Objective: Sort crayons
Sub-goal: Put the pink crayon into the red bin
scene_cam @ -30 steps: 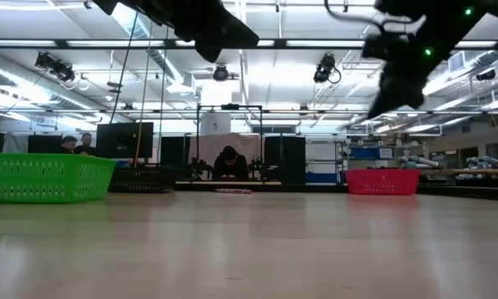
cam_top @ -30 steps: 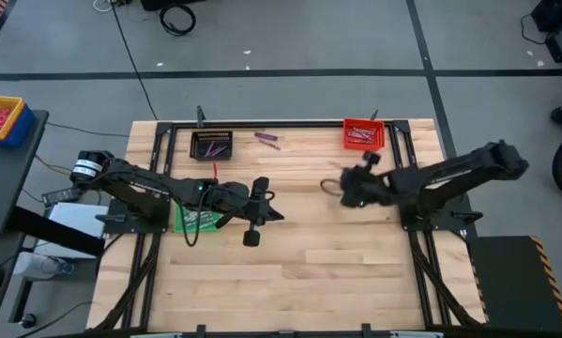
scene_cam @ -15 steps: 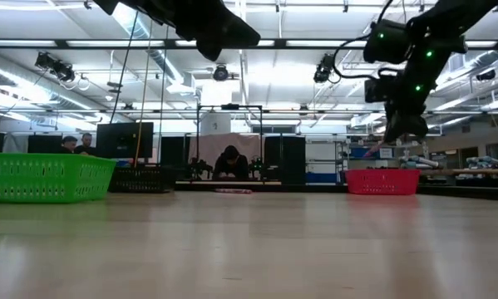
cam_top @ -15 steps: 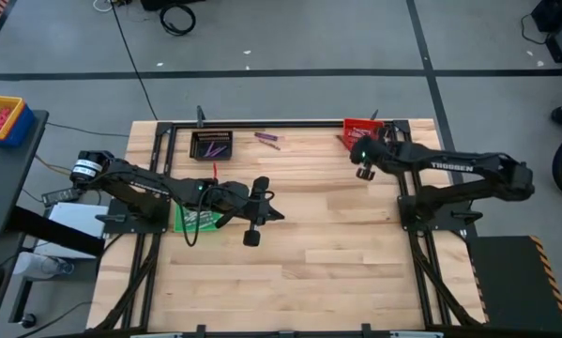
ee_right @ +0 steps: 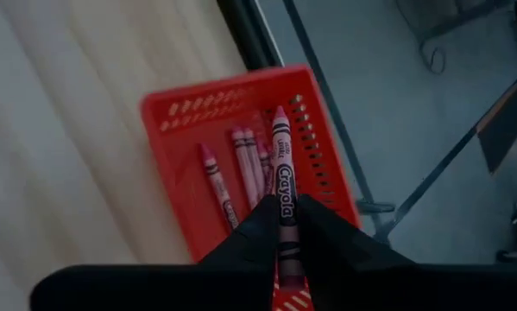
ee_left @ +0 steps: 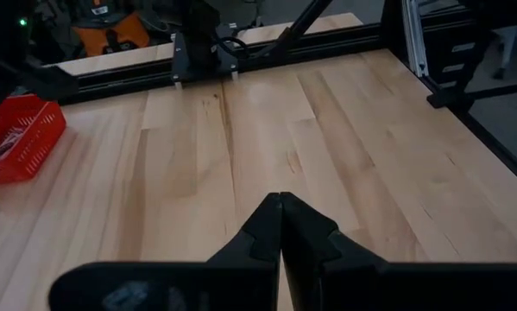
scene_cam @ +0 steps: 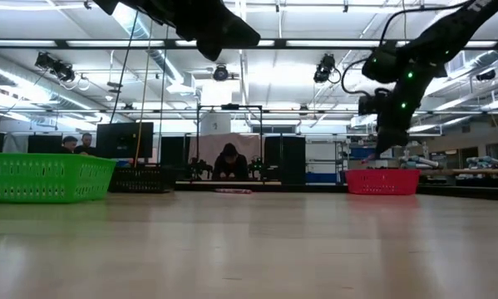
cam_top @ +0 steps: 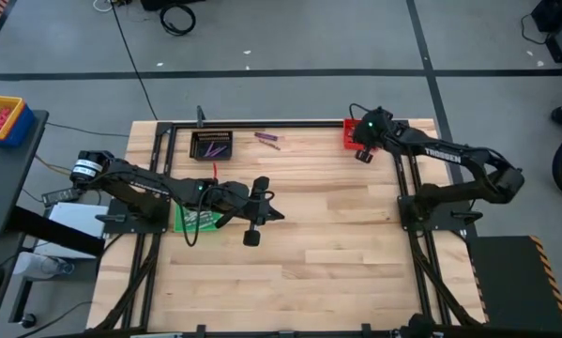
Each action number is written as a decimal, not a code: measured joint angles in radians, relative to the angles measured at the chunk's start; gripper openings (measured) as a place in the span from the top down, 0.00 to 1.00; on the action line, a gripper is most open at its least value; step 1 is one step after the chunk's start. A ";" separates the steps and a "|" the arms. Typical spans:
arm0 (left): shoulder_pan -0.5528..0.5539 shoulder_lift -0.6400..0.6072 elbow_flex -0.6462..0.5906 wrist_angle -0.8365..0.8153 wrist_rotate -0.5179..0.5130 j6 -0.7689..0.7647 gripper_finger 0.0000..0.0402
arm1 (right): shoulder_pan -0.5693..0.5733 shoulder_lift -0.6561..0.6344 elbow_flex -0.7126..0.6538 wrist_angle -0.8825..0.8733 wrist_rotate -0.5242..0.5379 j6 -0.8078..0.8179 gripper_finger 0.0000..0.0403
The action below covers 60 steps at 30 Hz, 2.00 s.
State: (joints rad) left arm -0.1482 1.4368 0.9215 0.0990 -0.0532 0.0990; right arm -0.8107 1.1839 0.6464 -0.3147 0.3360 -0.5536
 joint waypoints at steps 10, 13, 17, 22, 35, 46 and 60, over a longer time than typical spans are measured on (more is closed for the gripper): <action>0.000 0.000 0.000 -0.064 0.001 -0.015 0.97 | -0.033 0.140 0.000 0.071 0.046 0.027 0.77; 0.007 0.002 -0.001 -0.090 0.002 -0.020 0.97 | 0.006 0.114 0.005 0.068 0.148 0.065 0.74; 0.049 0.009 -0.001 -0.085 -0.041 -0.056 0.97 | 0.112 0.002 0.027 0.081 0.143 0.160 0.73; 0.215 0.062 -0.002 -0.065 -0.080 -0.106 0.97 | 0.284 -0.148 0.020 0.204 -0.111 0.441 0.73; 0.653 0.392 0.253 -0.306 0.185 0.062 0.66 | 0.785 -0.191 -0.184 0.746 -0.220 0.592 0.74; 0.743 0.643 0.564 -0.554 0.162 0.484 0.50 | 0.863 -0.181 -0.197 0.814 -0.124 0.569 0.74; 0.831 0.681 0.578 -0.543 0.279 0.499 0.55 | 0.861 -0.181 -0.196 0.818 -0.128 0.498 0.74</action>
State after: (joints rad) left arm 0.6827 2.1183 1.4995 -0.4444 0.2254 0.5975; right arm 0.0505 1.0031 0.4503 0.5035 0.2085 -0.0557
